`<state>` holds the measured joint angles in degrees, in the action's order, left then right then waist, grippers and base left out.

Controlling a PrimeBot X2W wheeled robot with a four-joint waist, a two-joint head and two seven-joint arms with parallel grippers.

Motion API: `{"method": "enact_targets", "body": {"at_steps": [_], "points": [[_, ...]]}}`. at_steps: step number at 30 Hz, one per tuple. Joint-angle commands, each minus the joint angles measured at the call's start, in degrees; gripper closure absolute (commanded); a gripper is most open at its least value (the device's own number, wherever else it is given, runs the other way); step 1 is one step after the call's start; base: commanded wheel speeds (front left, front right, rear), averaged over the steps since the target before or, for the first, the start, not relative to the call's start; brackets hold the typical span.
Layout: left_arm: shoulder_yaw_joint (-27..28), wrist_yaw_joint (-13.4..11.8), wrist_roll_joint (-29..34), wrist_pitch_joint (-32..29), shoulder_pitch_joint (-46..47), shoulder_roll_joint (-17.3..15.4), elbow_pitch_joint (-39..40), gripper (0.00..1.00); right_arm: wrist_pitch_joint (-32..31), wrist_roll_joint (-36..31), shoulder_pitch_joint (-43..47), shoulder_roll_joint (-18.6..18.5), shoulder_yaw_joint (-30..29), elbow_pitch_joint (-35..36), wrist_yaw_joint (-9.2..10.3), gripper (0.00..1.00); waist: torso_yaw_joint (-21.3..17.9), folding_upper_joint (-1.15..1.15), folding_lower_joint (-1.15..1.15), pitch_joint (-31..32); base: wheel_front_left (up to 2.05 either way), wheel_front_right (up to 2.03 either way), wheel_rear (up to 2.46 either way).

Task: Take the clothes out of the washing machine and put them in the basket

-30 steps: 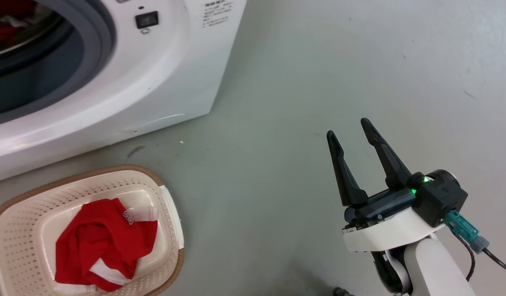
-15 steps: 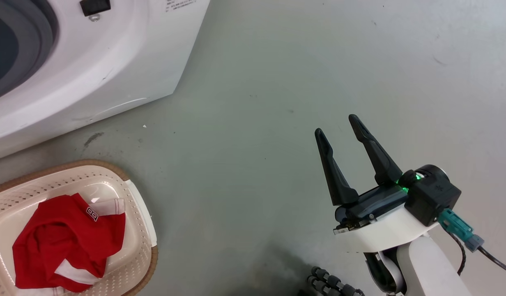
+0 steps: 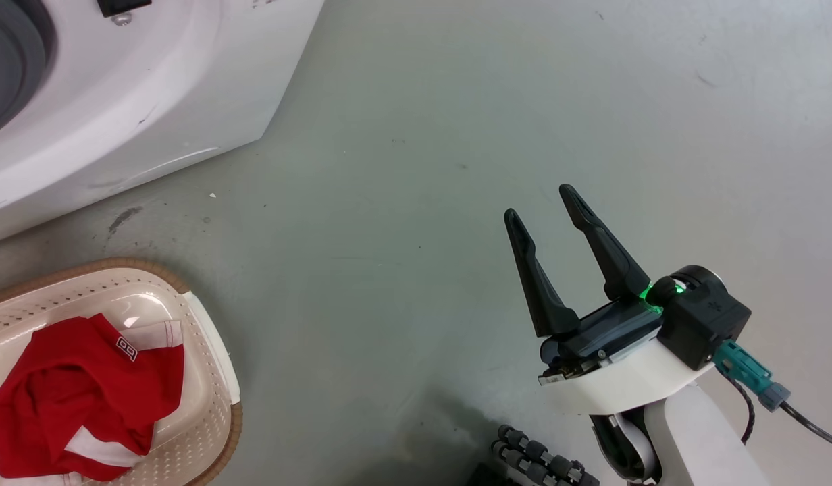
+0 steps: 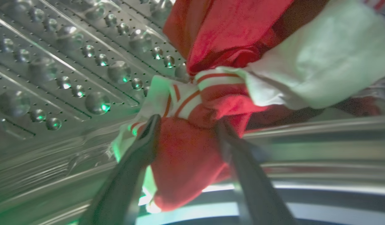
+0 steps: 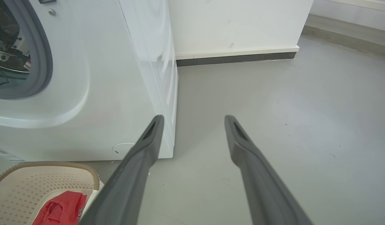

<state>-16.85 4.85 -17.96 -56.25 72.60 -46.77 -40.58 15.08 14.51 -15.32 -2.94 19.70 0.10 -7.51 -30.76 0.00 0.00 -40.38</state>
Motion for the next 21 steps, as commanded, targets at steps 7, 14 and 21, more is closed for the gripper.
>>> {"method": "enact_targets", "body": {"at_steps": [7,14,21], "points": [[0.3,-3.0,0.2,2.1,-4.9,-1.0,3.8,1.0,0.1,0.2,-1.3,0.1,-0.1,-0.1,0.04,0.0,-0.3,0.0,0.0,-0.2,0.0,0.0,0.0],[0.8,-7.5,2.4,11.8,-6.7,-1.7,7.2,1.0,0.1,-0.3,-1.0,0.1,-0.6,-0.7,0.04,0.0,0.0,0.0,0.0,1.5,0.0,0.0,0.0],[2.1,-10.2,1.4,23.6,-9.6,1.1,4.8,1.0,0.1,-1.2,-0.5,0.1,-1.4,-1.2,0.04,0.0,1.1,0.0,0.0,4.9,0.0,0.0,0.0]]}}
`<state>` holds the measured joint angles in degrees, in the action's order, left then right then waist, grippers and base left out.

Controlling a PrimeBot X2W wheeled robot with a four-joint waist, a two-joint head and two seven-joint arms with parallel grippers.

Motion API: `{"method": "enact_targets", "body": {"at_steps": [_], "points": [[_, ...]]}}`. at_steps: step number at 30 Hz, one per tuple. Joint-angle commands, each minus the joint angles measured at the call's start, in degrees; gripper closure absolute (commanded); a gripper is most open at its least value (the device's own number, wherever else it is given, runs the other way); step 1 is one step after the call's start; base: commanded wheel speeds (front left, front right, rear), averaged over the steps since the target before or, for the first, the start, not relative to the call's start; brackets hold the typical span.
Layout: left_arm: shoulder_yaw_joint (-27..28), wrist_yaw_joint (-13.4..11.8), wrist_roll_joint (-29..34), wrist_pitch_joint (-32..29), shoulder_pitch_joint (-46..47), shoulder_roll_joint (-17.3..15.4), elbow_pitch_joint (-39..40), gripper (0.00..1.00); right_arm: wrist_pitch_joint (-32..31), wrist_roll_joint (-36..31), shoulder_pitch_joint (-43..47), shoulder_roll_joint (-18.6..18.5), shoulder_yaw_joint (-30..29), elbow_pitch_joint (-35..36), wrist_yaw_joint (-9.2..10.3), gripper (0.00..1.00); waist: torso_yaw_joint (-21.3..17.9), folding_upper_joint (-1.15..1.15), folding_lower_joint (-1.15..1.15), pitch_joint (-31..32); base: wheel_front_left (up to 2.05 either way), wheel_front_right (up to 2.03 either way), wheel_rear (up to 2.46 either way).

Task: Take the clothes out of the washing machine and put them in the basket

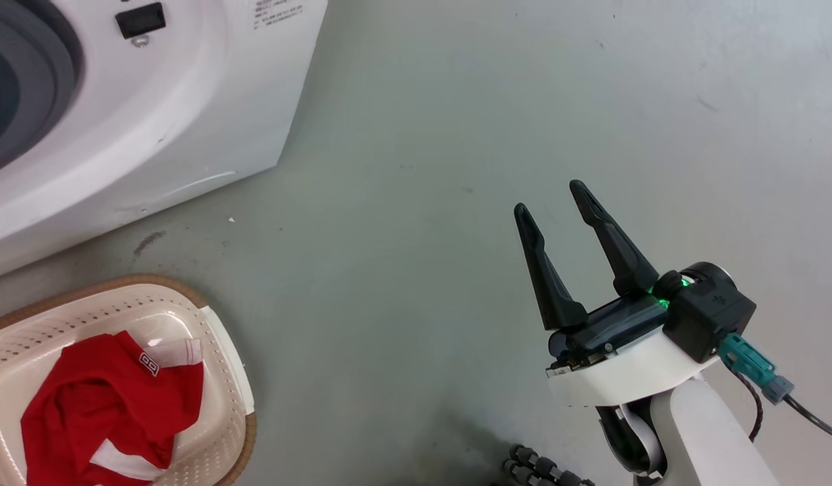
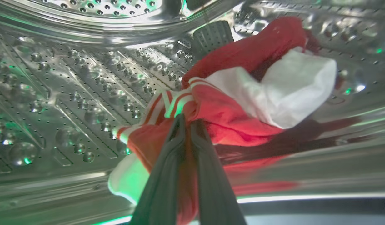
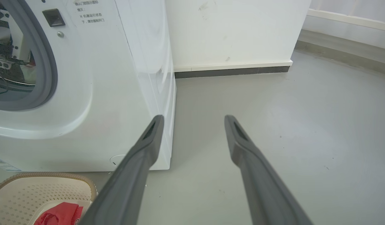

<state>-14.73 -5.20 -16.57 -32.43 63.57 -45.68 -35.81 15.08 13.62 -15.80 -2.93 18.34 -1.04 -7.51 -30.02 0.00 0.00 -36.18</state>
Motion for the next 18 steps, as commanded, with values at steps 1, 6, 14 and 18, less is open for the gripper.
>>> {"method": "enact_targets", "body": {"at_steps": [1,6,14,18], "points": [[0.2,-0.5,-0.5,1.6,-1.4,0.7,-0.6,1.0,0.1,-0.5,0.1,0.1,-0.2,-0.2,0.04,0.0,0.5,0.0,0.0,1.3,0.0,0.0,0.0],[1.4,-1.4,-2.2,10.6,-4.9,3.5,-4.0,1.0,0.1,-1.1,0.9,0.1,-1.1,-0.8,0.04,0.0,1.4,0.0,0.0,4.6,0.0,0.0,0.0],[3.5,1.0,-6.4,24.7,-11.1,7.8,-11.4,1.0,0.1,-3.0,3.1,0.1,-2.2,-2.1,0.04,0.0,3.1,0.0,0.0,10.9,0.0,0.0,0.0],[3.4,2.4,-7.2,31.1,-12.6,10.1,-14.4,1.0,0.1,-3.8,4.5,0.1,-2.8,-2.8,0.04,0.0,4.3,0.0,0.0,13.7,0.0,0.0,0.0]]}}
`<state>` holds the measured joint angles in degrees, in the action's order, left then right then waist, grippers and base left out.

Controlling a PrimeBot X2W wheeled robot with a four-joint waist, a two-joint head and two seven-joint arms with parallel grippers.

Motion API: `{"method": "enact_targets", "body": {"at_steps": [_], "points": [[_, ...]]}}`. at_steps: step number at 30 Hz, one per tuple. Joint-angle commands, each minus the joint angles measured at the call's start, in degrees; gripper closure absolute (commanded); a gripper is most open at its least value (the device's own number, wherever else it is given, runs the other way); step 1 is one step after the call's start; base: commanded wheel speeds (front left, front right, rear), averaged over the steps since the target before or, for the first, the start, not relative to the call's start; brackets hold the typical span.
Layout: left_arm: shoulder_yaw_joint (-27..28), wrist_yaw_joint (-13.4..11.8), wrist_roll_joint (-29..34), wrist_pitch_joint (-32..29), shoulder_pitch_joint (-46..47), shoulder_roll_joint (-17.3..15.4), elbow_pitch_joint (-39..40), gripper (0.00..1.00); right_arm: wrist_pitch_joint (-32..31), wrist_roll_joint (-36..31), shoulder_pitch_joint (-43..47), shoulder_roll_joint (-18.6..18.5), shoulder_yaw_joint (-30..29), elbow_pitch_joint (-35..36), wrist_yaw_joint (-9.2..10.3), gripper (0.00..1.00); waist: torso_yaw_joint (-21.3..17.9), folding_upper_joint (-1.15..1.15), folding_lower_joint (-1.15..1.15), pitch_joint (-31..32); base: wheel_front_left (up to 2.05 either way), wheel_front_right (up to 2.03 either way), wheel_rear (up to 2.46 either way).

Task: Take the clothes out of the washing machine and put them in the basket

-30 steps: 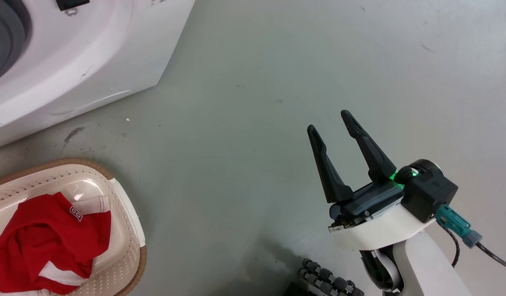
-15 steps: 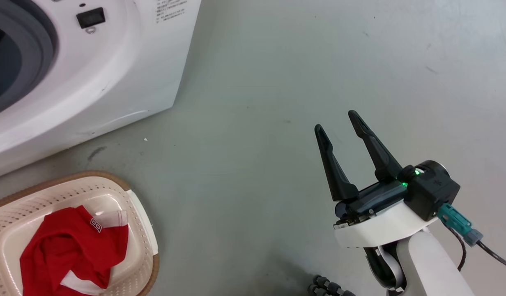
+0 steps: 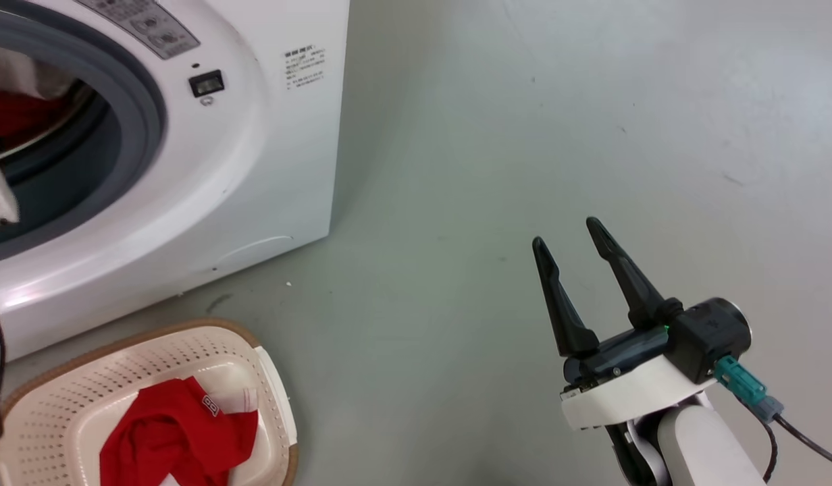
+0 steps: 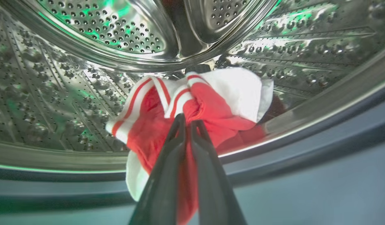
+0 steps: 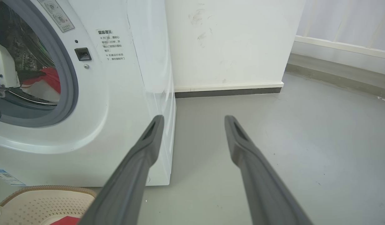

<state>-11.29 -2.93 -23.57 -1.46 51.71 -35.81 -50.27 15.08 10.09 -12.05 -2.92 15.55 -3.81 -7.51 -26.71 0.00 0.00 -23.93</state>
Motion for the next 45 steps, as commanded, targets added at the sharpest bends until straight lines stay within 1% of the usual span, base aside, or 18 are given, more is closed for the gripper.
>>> {"method": "enact_targets", "body": {"at_steps": [1,7,12,17,20,21,22,23,25,32,33,41,45], "points": [[-0.3,0.5,-0.2,1.4,-1.1,0.6,-0.6,1.0,0.1,-0.5,0.8,0.1,-0.3,-0.2,0.04,0.0,1.3,0.0,0.0,2.3,0.0,0.0,0.0],[-0.7,2.2,-1.2,8.0,-2.7,4.0,-3.6,1.0,0.1,-2.1,2.9,0.1,-1.9,-1.1,0.04,0.0,4.1,0.0,0.0,7.2,0.0,0.0,0.0],[-1.3,3.3,-1.5,12.4,-4.0,6.2,-4.3,1.0,0.1,-3.5,4.4,0.1,-3.0,-1.7,0.04,0.0,6.7,0.0,0.0,10.5,0.0,0.0,0.0],[-1.3,3.7,-2.0,15.2,-6.1,8.2,-2.4,1.0,-0.4,-4.6,5.7,0.1,-4.1,-1.5,0.04,0.0,9.2,0.0,0.0,13.3,0.0,0.0,0.0],[-1.0,3.7,-2.4,15.9,-7.4,8.9,-0.7,1.0,-0.8,-5.0,6.1,0.1,-4.5,-1.0,0.04,0.0,10.1,0.0,0.0,14.2,0.0,0.0,0.0],[-0.7,3.5,-2.7,16.3,-9.0,9.4,1.7,1.0,-1.3,-5.5,6.8,0.1,-4.9,-0.7,0.04,0.0,11.2,0.0,0.0,15.0,0.0,0.0,0.0],[-0.7,3.5,-2.7,16.3,-9.0,9.4,1.7,1.0,-1.3,-5.5,6.8,0.1,-4.9,-0.7,0.04,0.0,11.2,0.0,0.0,15.0,0.0,0.0,0.0],[-0.4,3.6,-3.2,16.4,-11.2,10.2,4.3,1.0,-1.8,-5.9,7.3,0.1,-5.3,-0.2,0.04,0.0,12.3,0.0,0.0,15.9,0.0,0.0,0.0],[-0.1,3.3,-3.4,16.5,-13.3,10.5,7.4,1.0,-2.4,-6.3,7.8,0.1,-5.5,0.2,0.04,0.0,13.3,0.0,0.0,16.5,0.0,0.0,0.0],[0.0,0.6,-3.8,16.5,-21.8,12.0,21.7,1.0,-4.0,-7.2,9.5,0.1,-6.2,2.0,0.04,0.0,16.4,0.0,0.0,18.3,0.0,0.0,0.0],[0.0,0.6,-3.8,16.5,-21.8,12.0,21.7,1.0,-4.0,-7.2,9.5,0.1,-6.2,2.0,0.04,0.0,16.4,0.0,0.0,18.3,0.0,0.0,0.0],[-1.8,-4.0,-3.6,13.6,-33.6,14.0,39.3,1.0,-5.5,-7.7,11.4,0.1,-6.0,2.9,0.04,0.0,18.6,0.0,0.0,20.7,0.0,0.0,0.0],[-3.2,-6.2,-2.6,12.0,-38.7,14.2,46.9,1.0,-5.9,-7.9,12.1,0.1,-5.7,3.3,0.04,0.0,19.2,0.0,0.0,21.3,0.0,0.0,0.0]]}}
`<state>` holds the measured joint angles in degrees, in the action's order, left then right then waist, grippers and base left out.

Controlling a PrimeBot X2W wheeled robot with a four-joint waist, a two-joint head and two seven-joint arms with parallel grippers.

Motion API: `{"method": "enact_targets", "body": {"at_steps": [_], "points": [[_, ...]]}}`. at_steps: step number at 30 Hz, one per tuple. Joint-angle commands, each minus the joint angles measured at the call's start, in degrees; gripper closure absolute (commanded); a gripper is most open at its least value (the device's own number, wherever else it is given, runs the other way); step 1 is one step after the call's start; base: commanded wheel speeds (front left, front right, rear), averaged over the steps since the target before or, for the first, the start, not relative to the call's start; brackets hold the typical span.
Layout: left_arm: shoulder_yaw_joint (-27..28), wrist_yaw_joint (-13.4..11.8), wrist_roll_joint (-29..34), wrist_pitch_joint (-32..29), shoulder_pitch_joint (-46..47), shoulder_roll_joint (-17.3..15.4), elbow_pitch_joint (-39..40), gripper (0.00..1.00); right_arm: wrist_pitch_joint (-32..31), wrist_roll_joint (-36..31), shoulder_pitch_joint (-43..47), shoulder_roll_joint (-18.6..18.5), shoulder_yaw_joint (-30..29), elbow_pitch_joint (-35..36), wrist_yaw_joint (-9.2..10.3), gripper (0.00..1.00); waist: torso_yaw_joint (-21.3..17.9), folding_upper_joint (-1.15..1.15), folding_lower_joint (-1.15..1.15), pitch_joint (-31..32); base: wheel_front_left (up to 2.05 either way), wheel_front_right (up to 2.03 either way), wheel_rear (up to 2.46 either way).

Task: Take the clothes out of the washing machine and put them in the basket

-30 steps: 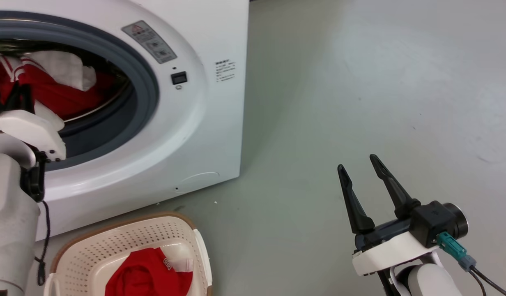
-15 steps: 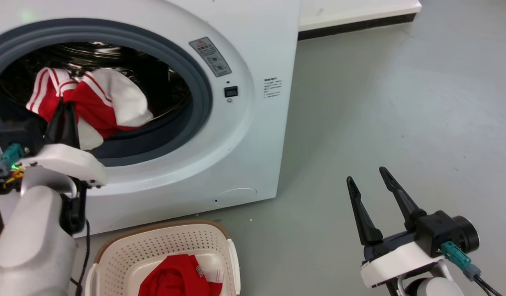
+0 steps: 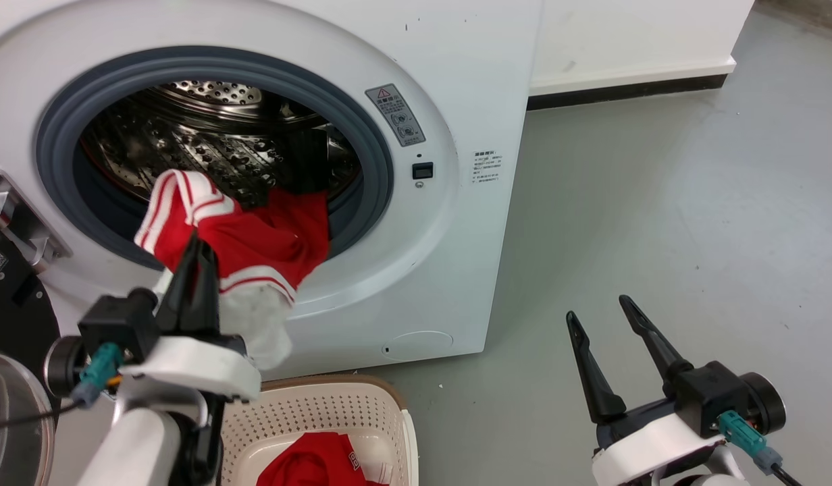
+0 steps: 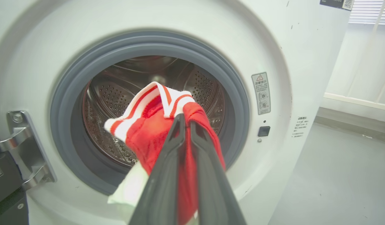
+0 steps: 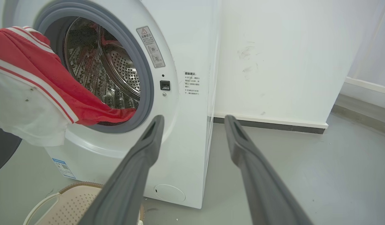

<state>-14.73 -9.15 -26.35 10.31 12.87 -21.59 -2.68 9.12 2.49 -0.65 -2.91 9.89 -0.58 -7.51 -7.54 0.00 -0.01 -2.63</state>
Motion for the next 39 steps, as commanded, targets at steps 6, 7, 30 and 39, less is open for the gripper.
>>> {"method": "enact_targets", "body": {"at_steps": [6,7,30,39], "points": [[-1.9,-2.7,1.7,-2.6,-6.7,-0.4,10.6,1.0,-0.5,-0.8,1.8,0.1,-0.1,0.6,0.04,0.0,0.7,0.0,0.01,1.0,0.0,0.0,0.0],[-1.9,-3.4,1.9,-3.0,-7.7,-0.6,12.4,1.0,-0.7,-0.8,2.2,0.1,-0.4,0.7,0.04,0.0,1.0,0.0,0.01,1.2,0.0,0.0,0.0],[0.6,-9.0,1.5,-6.0,-14.0,-1.1,22.4,1.0,-1.1,-0.7,0.0,0.1,0.2,2.0,0.04,0.0,3.0,0.0,0.01,-4.7,0.0,0.0,0.0],[1.3,-5.4,-3.5,-0.7,-11.9,2.3,3.1,1.0,-0.8,-1.5,-3.5,0.1,0.8,2.5,0.04,0.0,1.1,0.0,0.01,-10.8,0.0,0.0,0.0]]}}
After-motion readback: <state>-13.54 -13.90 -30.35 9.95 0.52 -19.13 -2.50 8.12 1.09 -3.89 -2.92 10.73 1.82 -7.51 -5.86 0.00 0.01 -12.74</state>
